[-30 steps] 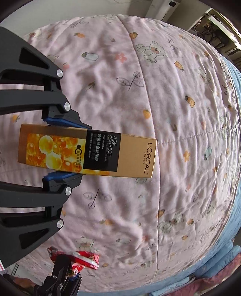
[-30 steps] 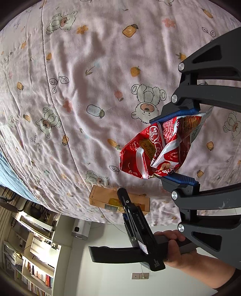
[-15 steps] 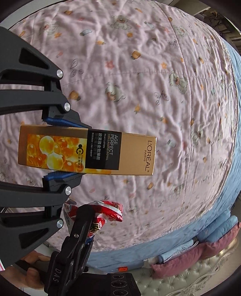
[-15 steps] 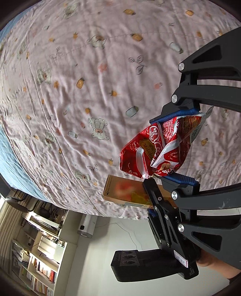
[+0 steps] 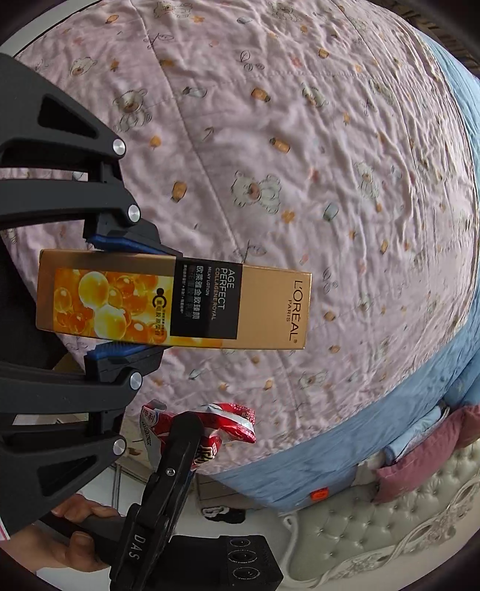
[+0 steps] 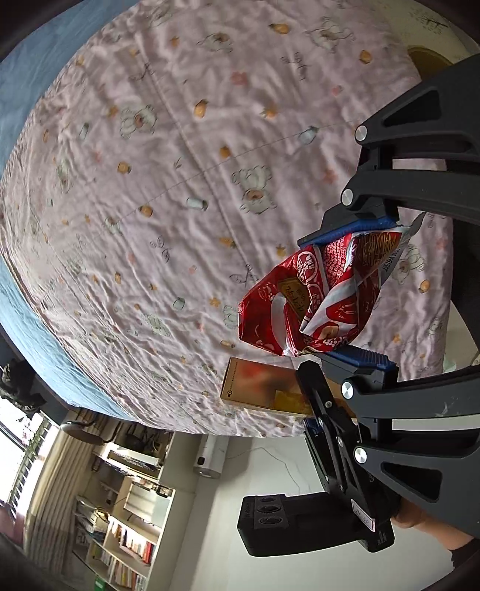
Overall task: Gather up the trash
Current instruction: 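Carry the gold box and red wrapper over the yellow bin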
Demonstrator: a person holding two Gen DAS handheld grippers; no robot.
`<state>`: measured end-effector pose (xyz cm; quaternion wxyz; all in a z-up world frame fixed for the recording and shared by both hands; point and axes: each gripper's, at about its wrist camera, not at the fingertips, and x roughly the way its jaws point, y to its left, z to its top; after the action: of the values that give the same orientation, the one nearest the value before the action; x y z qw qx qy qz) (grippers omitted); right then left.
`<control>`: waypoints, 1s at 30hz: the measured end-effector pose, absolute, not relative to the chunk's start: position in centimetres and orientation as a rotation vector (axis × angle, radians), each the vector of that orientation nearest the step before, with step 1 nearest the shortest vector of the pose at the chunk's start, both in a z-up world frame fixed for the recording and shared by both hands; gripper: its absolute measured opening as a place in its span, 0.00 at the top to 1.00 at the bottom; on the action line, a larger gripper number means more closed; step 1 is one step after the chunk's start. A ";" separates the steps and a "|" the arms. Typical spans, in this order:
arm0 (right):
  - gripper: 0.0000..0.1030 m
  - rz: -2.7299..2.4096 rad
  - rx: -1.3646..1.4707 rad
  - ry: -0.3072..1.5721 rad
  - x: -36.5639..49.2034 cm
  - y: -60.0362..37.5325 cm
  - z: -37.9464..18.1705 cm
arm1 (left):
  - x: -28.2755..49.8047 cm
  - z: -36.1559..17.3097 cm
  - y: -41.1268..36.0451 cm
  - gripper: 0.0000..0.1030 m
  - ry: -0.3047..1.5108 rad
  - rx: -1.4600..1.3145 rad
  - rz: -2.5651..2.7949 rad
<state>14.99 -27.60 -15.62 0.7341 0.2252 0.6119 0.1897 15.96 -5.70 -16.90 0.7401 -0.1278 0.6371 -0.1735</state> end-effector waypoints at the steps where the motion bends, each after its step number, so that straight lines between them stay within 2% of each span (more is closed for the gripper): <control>1: 0.54 0.398 0.515 1.339 14.1 -28.6 -15.7 | 15.3 -16.9 -6.8 0.63 1.403 -0.267 -0.399; 12: 0.54 0.152 0.700 1.285 3.1 -41.6 -16.9 | 8.2 -18.4 -20.7 0.63 1.507 -0.076 -0.651; 23: 0.54 -0.104 0.765 1.301 -12.3 -54.3 -18.4 | -3.8 -21.2 -37.1 0.63 1.615 0.129 -0.915; 30: 0.54 -0.227 0.886 1.315 -21.3 -58.9 -21.1 | -10.8 -24.3 -43.3 0.63 1.682 0.263 -0.986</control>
<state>-21.32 -58.88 -21.15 0.6960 0.3970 0.5895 -0.1020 -10.84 -43.25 -24.33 0.5538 0.1113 0.7119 -0.4174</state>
